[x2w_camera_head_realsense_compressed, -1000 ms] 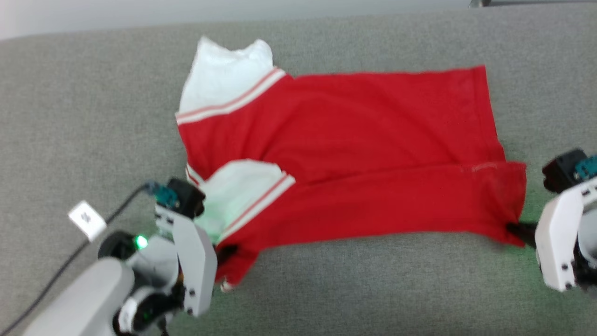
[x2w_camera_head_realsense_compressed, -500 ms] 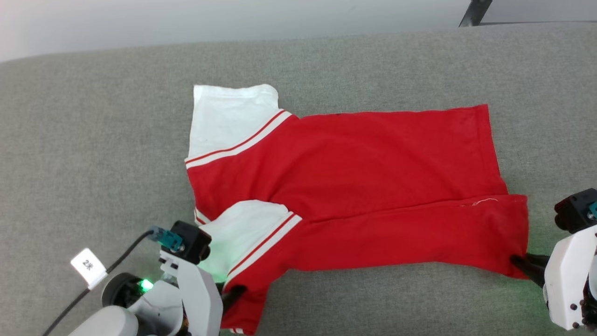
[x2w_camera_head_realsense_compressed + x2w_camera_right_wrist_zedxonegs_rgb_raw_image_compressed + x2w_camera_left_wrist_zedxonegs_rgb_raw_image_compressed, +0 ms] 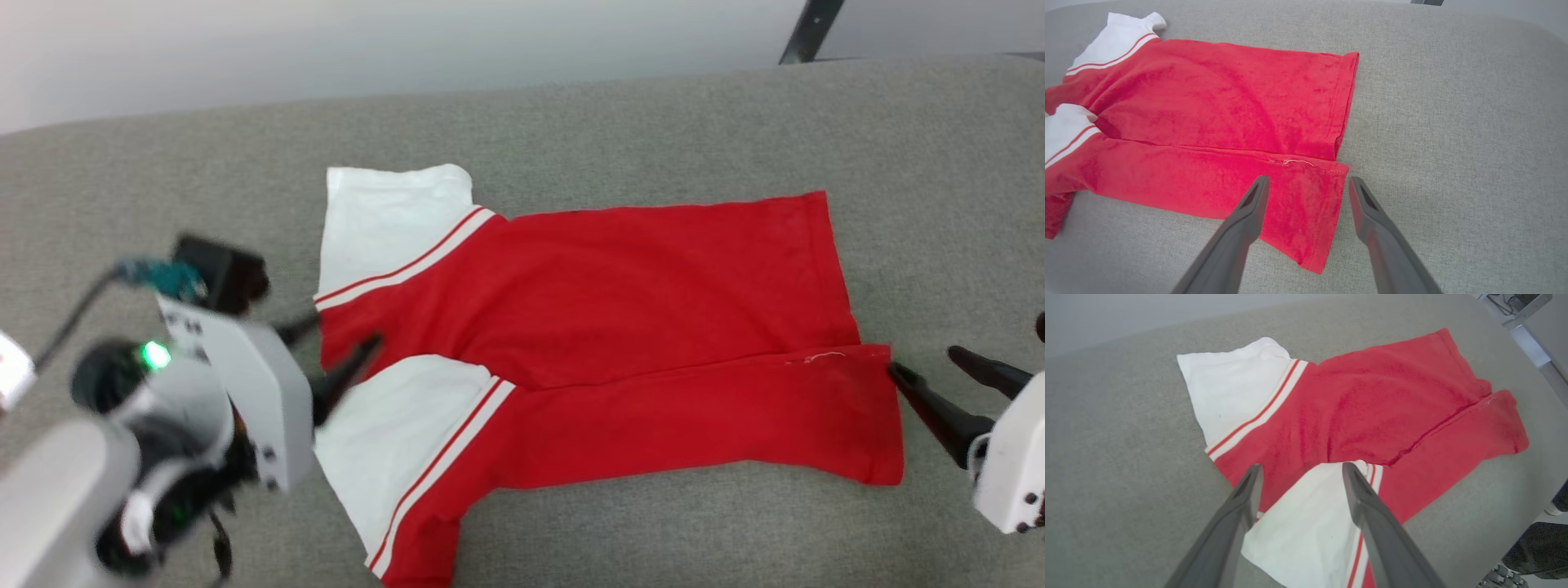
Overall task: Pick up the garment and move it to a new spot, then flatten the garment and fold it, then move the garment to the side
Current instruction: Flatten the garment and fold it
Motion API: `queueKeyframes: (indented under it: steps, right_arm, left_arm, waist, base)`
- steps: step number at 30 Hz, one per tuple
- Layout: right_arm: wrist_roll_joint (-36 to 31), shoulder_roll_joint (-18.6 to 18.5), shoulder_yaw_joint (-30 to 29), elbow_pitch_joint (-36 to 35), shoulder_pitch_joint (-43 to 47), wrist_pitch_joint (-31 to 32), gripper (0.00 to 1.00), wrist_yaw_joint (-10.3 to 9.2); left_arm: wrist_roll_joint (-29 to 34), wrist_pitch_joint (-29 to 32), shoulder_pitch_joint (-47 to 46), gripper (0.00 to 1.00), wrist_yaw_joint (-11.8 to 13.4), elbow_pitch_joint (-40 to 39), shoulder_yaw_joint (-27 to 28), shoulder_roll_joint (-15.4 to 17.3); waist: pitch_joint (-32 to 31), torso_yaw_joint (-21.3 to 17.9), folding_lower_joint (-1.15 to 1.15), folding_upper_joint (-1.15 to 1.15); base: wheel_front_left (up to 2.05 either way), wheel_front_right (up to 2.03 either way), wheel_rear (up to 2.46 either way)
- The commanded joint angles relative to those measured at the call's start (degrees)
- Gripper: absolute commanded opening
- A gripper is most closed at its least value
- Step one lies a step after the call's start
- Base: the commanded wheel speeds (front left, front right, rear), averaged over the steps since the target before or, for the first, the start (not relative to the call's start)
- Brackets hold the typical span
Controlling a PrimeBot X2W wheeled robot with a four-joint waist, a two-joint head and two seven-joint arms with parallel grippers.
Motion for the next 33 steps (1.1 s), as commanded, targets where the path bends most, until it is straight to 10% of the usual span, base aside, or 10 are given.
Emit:
queueKeyframes:
  steps: [1,18,32,33]
  right_arm:
    - [-0.31,0.5,0.33,-0.17,-0.66,-0.29,1.0,-0.07]
    - [0.32,2.77,7.17,2.42,-9.02,-4.98,1.0,-0.07]
    - [1.24,1.76,8.75,4.91,-11.48,-7.22,1.0,-0.07]
    - [1.3,1.74,8.73,5.0,-11.7,-7.22,1.0,-0.07]
  left_arm:
    - [0.65,0.17,-1.47,1.0,-0.43,0.76,0.08,0.12]
    - [6.93,5.2,-32.92,1.0,-9.33,39.23,-3.32,-6.21]
    - [5.29,11.28,-39.22,0.99,-14.21,60.22,-5.38,-8.61]
    - [4.95,11.44,-39.34,0.35,-14.33,60.73,-5.34,-9.01]
  waist:
    - [0.6,-0.7,0.0,0.0]
    - [10.8,-10.06,0.0,0.0]
    - [13.33,-11.46,0.0,0.0]
    - [13.39,-11.35,0.0,0.0]
  base:
    - [0.0,0.0,0.0]
    - [0.0,0.0,0.0]
    - [0.0,0.0,0.0]
    - [0.0,0.0,0.0]
